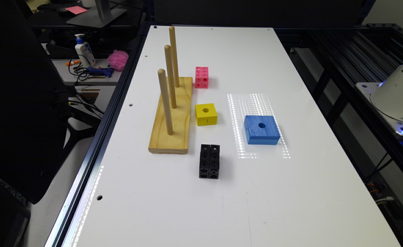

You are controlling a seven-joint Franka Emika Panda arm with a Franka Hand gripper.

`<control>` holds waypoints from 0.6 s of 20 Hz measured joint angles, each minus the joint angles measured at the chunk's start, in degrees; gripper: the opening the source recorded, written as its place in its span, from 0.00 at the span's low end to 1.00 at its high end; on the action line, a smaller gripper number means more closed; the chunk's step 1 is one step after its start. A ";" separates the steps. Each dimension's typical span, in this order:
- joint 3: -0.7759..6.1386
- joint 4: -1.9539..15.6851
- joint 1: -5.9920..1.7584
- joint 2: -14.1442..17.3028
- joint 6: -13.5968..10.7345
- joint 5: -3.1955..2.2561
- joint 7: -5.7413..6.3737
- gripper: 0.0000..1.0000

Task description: Pick up pink block.

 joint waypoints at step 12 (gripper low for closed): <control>0.83 -0.16 0.02 0.00 0.00 0.13 0.75 1.00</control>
